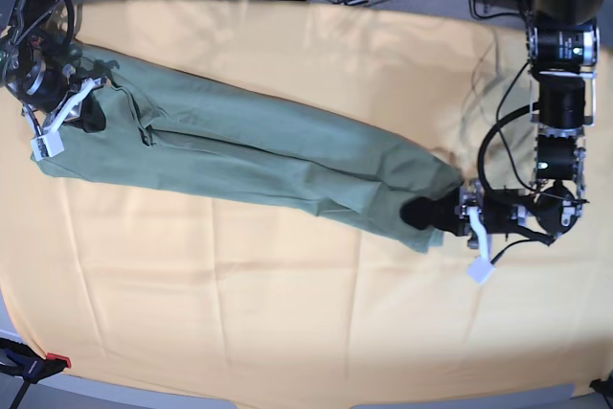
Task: Fold the T-shirt properly
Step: 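Fold the grasped end toward the right gripper with the left gripper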
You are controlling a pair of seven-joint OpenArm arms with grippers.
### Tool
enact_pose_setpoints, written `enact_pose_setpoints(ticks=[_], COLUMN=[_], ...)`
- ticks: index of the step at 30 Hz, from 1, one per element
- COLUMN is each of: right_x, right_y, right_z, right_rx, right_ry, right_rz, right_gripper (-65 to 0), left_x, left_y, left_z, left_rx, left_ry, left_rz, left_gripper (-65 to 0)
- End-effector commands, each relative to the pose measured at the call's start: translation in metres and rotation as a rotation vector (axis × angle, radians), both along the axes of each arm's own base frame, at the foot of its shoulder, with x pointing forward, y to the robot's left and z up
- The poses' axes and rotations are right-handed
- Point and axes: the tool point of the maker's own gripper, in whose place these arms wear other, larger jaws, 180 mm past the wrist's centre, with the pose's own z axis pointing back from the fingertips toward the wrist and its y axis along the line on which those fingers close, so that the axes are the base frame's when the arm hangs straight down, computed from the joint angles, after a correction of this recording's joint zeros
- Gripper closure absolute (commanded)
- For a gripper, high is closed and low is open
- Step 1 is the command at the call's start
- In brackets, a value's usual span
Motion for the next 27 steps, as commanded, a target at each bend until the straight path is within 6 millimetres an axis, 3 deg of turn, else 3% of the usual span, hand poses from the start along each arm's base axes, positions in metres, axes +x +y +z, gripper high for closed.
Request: enact_pose_setpoints(ticks=[1,11,20,27], right_x=[0.004,0.004,0.004,0.004], right_y=[-0.007,-0.008,-0.007,-0.008], right_z=[0.007,0.007,0.007,0.007], right_rx=[-0.024,-0.027,-0.024,-0.024], right_ry=[-0.018,-0.017,-0.018,-0.018], right_rz=[-0.003,-0.003,-0.003,-0.003], right_gripper=[0.0,0.0,0.0,0.0], left_x=[0.012,0.011,-0.004,-0.013], left_y=[-0.005,-0.07,-0.134,-0.169], left_z=[0.022,0.035,0.041,0.049], left_rx=[-0.035,-0.15,-0.273,-0.347], left_ry=[-0.064,-0.095,-0.158,-0.19], left_rz=[0.002,-0.083,-0.186,-0.236], left_gripper=[0.0,0.0,0.0,0.0])
